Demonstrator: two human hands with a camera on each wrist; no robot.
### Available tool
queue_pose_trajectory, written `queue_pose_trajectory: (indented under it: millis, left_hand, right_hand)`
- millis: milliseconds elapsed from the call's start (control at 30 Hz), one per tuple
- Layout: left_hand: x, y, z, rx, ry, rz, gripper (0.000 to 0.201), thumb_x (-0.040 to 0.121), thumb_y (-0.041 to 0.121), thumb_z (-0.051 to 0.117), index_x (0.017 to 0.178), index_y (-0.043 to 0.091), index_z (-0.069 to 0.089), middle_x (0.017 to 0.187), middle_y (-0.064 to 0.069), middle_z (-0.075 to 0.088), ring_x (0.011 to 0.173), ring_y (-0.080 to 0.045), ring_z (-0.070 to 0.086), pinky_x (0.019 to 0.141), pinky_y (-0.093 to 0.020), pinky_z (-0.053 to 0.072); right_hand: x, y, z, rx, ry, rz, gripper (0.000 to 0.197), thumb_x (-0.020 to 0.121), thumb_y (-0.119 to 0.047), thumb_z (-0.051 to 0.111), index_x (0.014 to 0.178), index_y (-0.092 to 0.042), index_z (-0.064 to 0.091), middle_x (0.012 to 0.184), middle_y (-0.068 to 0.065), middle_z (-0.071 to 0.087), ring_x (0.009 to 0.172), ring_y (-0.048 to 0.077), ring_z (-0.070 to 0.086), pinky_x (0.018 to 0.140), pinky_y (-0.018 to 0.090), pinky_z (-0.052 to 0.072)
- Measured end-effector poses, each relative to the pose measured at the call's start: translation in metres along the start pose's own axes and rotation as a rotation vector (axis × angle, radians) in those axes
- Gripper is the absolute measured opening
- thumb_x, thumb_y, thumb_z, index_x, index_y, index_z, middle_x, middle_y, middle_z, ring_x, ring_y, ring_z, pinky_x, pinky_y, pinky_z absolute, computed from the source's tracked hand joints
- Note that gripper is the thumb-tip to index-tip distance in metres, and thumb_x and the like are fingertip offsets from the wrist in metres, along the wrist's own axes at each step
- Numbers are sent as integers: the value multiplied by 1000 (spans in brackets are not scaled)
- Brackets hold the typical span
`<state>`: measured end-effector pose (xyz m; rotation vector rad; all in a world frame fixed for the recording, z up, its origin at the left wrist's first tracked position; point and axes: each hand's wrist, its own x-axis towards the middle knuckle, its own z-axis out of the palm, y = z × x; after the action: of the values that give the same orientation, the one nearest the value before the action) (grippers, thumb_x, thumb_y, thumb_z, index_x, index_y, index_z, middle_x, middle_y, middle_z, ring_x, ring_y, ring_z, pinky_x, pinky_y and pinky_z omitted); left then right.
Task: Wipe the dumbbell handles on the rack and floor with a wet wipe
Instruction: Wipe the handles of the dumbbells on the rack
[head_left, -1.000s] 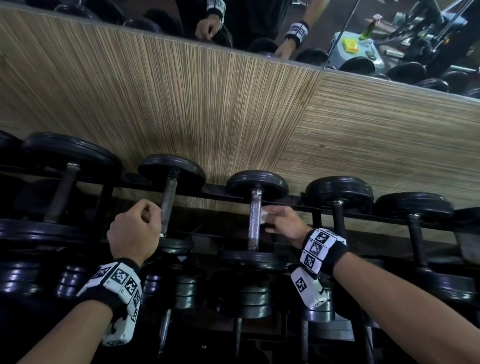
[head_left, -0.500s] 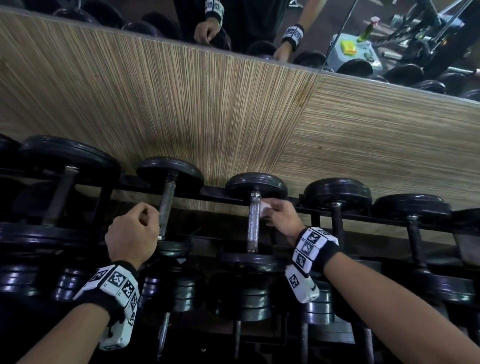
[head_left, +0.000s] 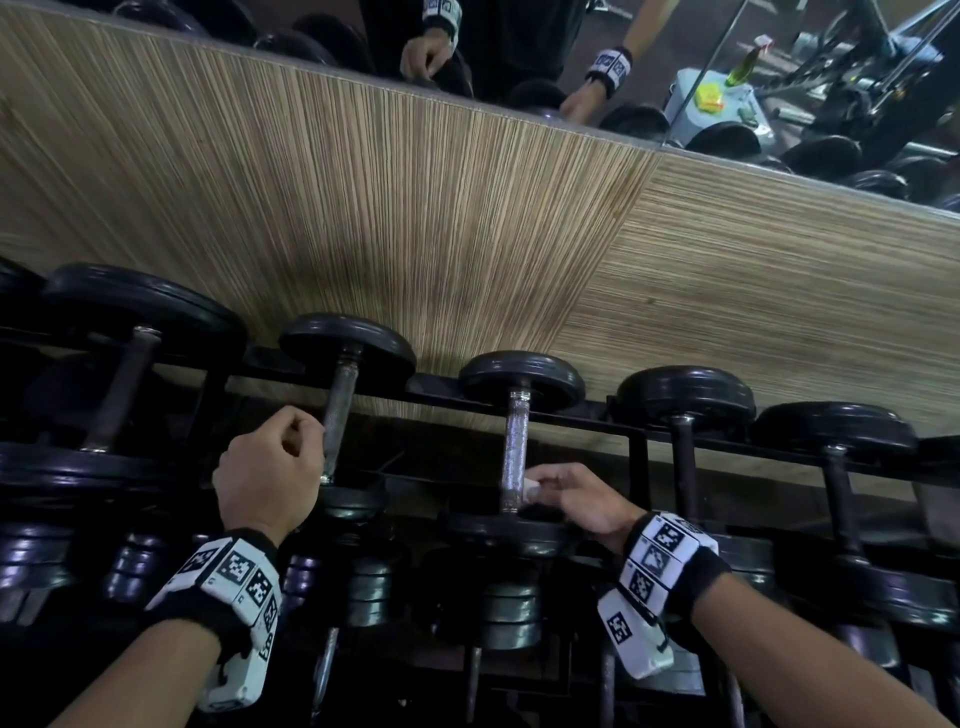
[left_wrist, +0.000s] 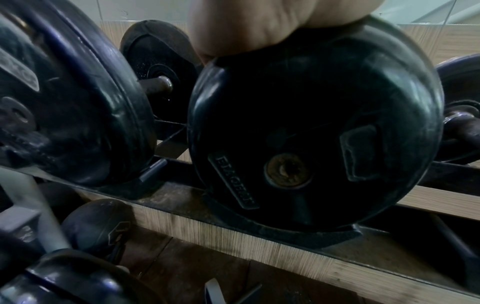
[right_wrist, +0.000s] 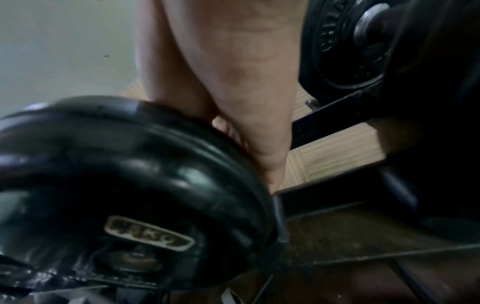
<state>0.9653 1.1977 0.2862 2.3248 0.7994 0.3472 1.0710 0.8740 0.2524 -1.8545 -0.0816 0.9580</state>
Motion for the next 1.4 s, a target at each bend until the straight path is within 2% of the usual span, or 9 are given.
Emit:
queue_pose_trajectory:
  millis: [133,300,433,600,867,1033,1133,1267,1400]
  left_hand:
    - [0,1,1,-6,16,-6,20,95,32,49,80,29,62,61,10,66,63,-18,62,69,-42,52]
    - [-1,1,-1,-16,14,1,25,90,40,42,79,29,62,60,9,66,62,-17,62,65,-39,51]
    - [-1,1,0,-16,12,-19,20,96,30,50,80,29,62,62,10,66,65,-20,62,70,-42,52]
    - [-1,-1,1,-24,19,-10,21,92,35,46,80,28,62,60,8,66,63,-19,62,67,-41,52]
    - [-2,3,-1,-33,14,-5,23,92,36,46,79,28,62,62,9,67,61,-19,62,67,-43,54]
    - [-3,4,-2,-34,22,-7,30,87,44,39,79,28,63,62,7,67,64,-22,63,68,-40,53]
    - [-3,5,-2,-27,24,-14,28,88,42,41,79,28,63,64,9,68,66,-21,63,69,-40,52]
    - [-3,4,-1,-18,11,-30,27,87,43,42,79,28,63,65,9,67,67,-23,62,71,-41,51]
    - [-2,4,-1,-16,8,-40,20,95,32,51,79,27,63,65,8,68,68,-23,63,70,-40,50]
  right_hand:
    - [2,-12,-3,83,54,27,18,97,6,55,104,-3,70,80,-2,73,71,2,66,63,12,49]
    - [33,-32,4,111,277,-47,24,97,6,53,109,-3,71,101,14,73,94,25,67,88,45,56]
    - [12,-20,7,14,211,-30,19,99,3,53,110,3,69,88,5,69,76,11,62,68,21,51]
    - [-16,0,-3,-100,92,-95,18,97,3,59,108,-2,72,96,6,77,89,10,70,85,23,53]
    - [9,-46,0,-442,524,-360,27,95,-8,65,122,-9,67,110,-1,74,99,6,69,87,13,52]
    - [-6,-36,8,-401,440,-382,23,93,-4,67,115,-9,72,110,-9,73,103,-5,65,87,6,48]
    - [-26,-33,7,-436,246,-285,19,92,-6,69,109,-9,76,101,-7,76,93,0,71,79,12,53]
    - [-41,-44,-1,-559,17,-241,15,94,-17,70,106,-14,78,103,-5,77,95,2,71,91,25,55]
    - [-23,-62,-8,-693,401,-394,25,99,-14,57,120,-19,70,90,-5,71,76,4,62,74,28,51]
